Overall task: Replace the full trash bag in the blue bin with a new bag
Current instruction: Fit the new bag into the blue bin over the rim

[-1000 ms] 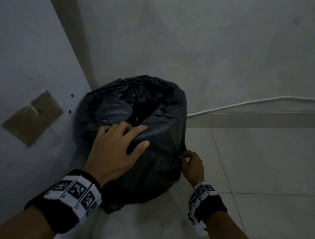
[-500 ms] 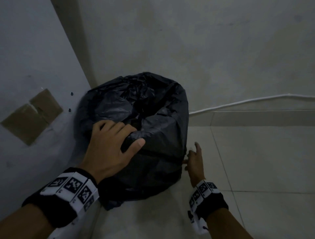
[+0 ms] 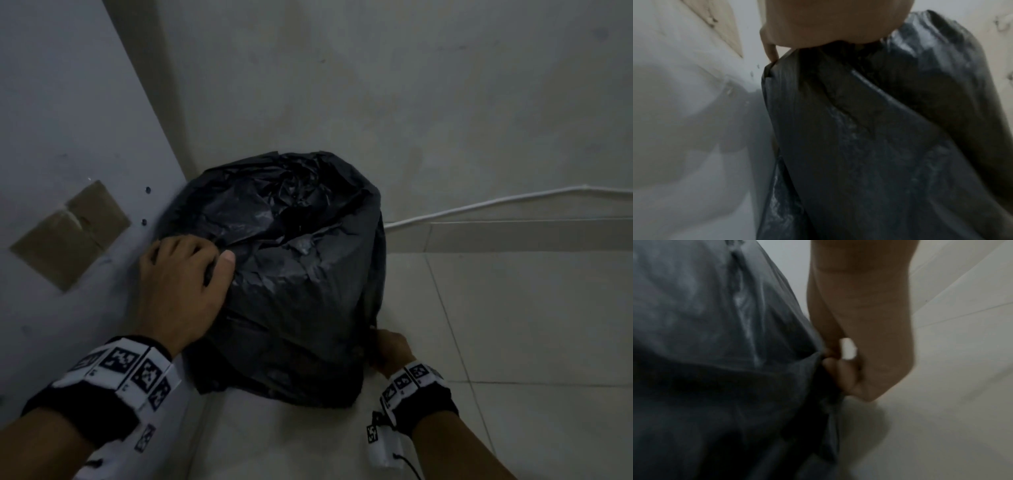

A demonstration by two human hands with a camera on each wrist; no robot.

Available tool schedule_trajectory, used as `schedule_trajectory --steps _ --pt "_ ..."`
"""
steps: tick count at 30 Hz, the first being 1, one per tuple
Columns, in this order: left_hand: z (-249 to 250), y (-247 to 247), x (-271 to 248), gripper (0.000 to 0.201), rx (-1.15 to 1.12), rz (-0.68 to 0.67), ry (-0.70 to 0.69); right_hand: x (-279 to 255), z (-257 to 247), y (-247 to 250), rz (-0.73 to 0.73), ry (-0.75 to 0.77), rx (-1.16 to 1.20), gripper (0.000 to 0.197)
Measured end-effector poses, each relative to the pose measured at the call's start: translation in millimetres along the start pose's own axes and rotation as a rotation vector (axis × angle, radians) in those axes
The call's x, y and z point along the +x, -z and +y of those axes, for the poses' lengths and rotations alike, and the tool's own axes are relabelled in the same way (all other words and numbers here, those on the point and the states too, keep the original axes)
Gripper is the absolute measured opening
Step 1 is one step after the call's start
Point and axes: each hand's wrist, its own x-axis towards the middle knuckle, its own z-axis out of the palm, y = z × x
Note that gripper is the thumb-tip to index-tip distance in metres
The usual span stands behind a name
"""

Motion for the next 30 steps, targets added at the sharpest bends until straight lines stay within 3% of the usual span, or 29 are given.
schedule_trajectory --steps 2,4,6,9,12,14,17,20,25,28,30 --pt "-1.4 0.1 -0.1 0.047 -0.005 0.012 0.028 8.1 10.7 4.9 0.112 -0.029 -0.116 0.034" --pt "-2.8 -0.5 0.3 0.044 -0.064 0.053 0.071 8.0 19.5 7.3 0.163 0.110 -0.367 0.042" --pt "-3.1 -0.8 0.4 0.047 -0.149 0.091 0.157 10.1 16.6 12.3 0.126 0.150 -0.408 0.041" --pt "-0.2 0.8 3.9 0.060 -0.343 0.121 0.391 9.7 0.8 13.4 0.210 0.198 -0.162 0.026" --pt "-6.4 -3.5 13.5 0.072 -0.545 0.144 0.694 18.9 -15.2 20.2 0.240 0.279 0.214 0.049" --pt "-9.2 -8.0 19.6 0.083 -0.733 0.104 0.916 -15.3 -50.5 17.1 0.253 0.280 0.355 0.034" --pt "-3.9 -12.2 26.0 0.067 -1.012 -0.047 1.133 -43.6 -102.1 21.0 0.181 0.344 0.424 0.022" --pt "2.0 -13.2 32.0 0.052 -1.101 -0.053 1.111 -57.0 -149.6 23.2 0.128 0.441 0.362 0.033" --pt "9.8 -7.3 29.6 0.042 -1.060 -0.022 1.024 -74.0 -198.3 21.3 0.091 0.454 -0.191 0.074" --pt "13.6 -3.6 23.8 0.042 -1.052 0.039 1.008 -88.8 -207.5 22.9 0.022 0.374 -0.391 0.075" --pt "20.3 0.6 23.2 0.029 -1.031 0.067 0.962 -98.2 -211.4 28.0 0.012 0.358 -0.420 0.072"
